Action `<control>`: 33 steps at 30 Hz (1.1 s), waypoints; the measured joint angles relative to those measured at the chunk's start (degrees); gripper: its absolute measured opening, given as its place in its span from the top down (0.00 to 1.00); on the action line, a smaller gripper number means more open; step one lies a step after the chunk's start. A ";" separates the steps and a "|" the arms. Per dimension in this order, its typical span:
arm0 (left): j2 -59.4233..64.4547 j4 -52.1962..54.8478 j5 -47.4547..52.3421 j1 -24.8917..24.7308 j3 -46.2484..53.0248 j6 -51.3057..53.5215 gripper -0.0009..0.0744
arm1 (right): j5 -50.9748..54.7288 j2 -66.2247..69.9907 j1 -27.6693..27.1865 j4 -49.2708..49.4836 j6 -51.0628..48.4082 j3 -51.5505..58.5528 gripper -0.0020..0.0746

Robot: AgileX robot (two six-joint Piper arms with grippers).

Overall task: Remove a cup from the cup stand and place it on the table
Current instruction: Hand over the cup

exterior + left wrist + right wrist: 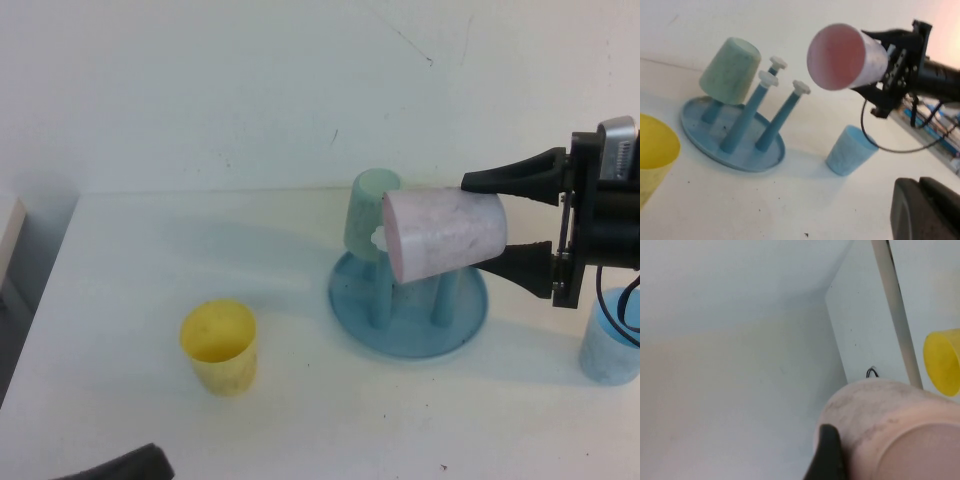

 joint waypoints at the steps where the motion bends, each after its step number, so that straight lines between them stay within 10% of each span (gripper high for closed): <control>1: 3.48 -1.04 1.60 0.00 -1.18 4.23 0.99 | 0.00 0.00 0.00 0.00 -0.03 0.00 0.24; 7: 24.19 -9.28 10.96 0.00 -8.79 34.11 0.92 | 0.00 0.00 0.00 0.00 -0.91 0.00 0.24; 12: 40.64 -9.96 19.64 0.00 -18.08 47.76 0.65 | 0.00 0.00 0.00 0.00 -7.38 0.00 0.24; 17: 54.05 -10.14 26.46 -0.22 -27.20 50.48 0.46 | 0.00 0.00 0.00 0.00 -9.84 0.00 0.24; 33: 77.83 -10.49 26.15 -16.43 -45.44 50.96 0.43 | 0.00 0.00 0.00 0.00 -10.27 0.00 0.24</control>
